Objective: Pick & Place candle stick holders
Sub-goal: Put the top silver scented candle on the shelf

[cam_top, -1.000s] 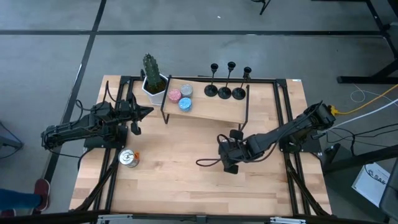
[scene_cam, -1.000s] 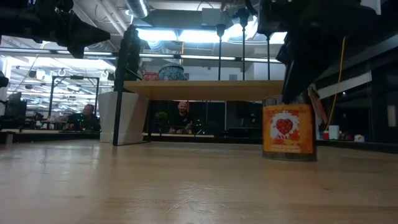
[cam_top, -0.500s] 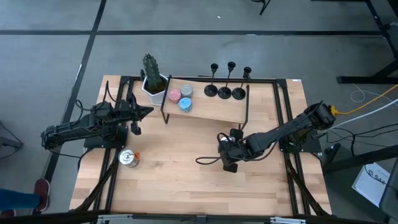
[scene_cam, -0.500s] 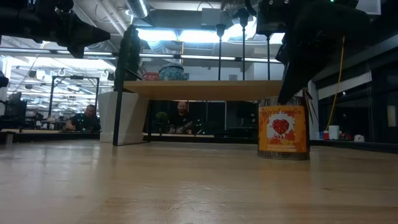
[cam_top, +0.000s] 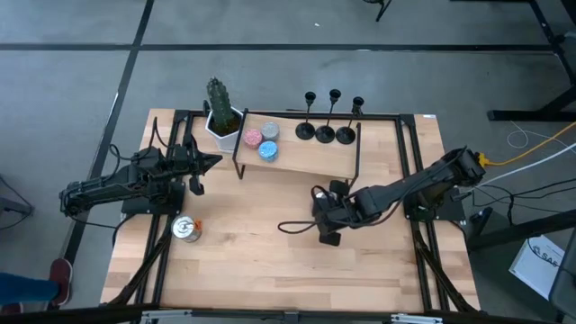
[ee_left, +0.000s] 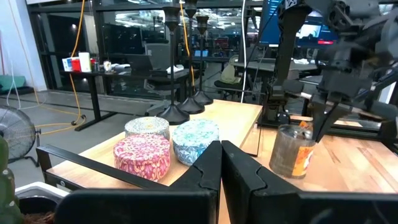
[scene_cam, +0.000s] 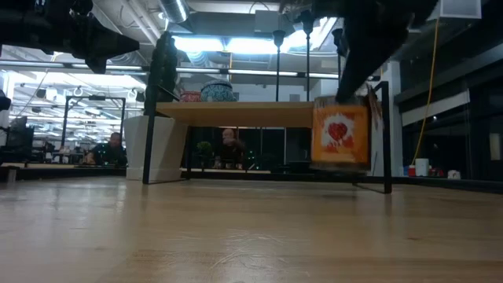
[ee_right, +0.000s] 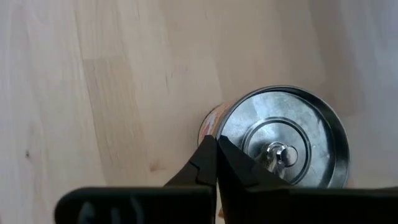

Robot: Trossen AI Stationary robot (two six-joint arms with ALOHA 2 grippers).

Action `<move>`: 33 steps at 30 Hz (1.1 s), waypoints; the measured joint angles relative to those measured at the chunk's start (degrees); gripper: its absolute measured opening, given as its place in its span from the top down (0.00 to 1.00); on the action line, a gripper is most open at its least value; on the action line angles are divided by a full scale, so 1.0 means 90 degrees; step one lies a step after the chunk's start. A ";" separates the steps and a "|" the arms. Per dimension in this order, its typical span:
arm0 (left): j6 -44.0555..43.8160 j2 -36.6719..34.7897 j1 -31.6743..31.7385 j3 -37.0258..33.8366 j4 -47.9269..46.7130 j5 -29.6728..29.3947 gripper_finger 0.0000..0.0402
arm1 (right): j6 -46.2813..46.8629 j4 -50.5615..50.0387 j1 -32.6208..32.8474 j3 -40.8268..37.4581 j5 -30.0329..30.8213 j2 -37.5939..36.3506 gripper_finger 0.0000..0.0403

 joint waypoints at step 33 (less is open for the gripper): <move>0.0000 0.0000 -0.0001 0.0000 0.0001 0.0000 0.99 | -0.2113 -0.3672 -0.1393 0.3387 -0.0148 -0.0265 1.00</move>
